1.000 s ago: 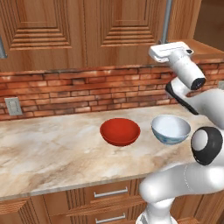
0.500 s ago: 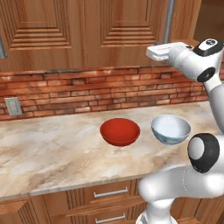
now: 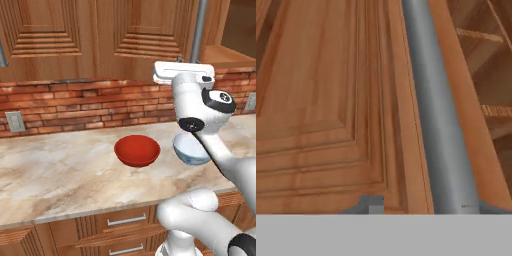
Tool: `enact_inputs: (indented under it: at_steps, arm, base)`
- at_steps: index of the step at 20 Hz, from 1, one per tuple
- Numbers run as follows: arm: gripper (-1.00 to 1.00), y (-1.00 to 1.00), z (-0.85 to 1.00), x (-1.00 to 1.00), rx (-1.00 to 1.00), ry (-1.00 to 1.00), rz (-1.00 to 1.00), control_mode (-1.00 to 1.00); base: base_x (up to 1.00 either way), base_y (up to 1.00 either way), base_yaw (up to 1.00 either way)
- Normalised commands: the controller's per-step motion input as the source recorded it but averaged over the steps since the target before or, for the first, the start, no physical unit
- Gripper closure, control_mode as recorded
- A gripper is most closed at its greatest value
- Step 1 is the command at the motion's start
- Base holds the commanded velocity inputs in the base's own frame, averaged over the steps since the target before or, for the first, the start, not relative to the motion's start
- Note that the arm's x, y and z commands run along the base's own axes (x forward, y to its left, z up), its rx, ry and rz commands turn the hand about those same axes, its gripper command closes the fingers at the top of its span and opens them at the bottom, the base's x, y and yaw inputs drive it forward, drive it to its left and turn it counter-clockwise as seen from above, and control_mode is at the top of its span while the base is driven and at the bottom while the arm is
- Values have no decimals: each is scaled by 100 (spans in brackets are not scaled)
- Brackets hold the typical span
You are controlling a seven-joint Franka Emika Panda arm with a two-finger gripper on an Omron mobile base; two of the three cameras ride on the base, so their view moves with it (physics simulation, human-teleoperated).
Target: Open the cabinet. Pick the bowls from the counter and place them in the cabinet. Then close the cabinet.
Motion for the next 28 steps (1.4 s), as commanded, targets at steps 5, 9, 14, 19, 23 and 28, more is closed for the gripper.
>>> enact_inputs:
  at_steps: [5, 9, 14, 19, 23, 28]
  arm:
    - [100, 100, 6, -100, -27, 8, 39, -100]
    - [100, 100, 22, -96, -24, 28, 41, -100]
    - [-100, 90, 14, -28, -25, 31, 40, -100]
    - [-100, -21, 0, -66, -6, 5, 34, -100]
    - [-100, -92, -34, -37, 0, 8, 23, -100]
    - [-100, -100, -61, 4, 5, 8, 28, -100]
  base:
    - [0, 0, 0]
    - [0, 0, 0]
    - [0, 0, 0]
    - [0, 0, 0]
    - [0, 0, 0]
    - [0, 0, 0]
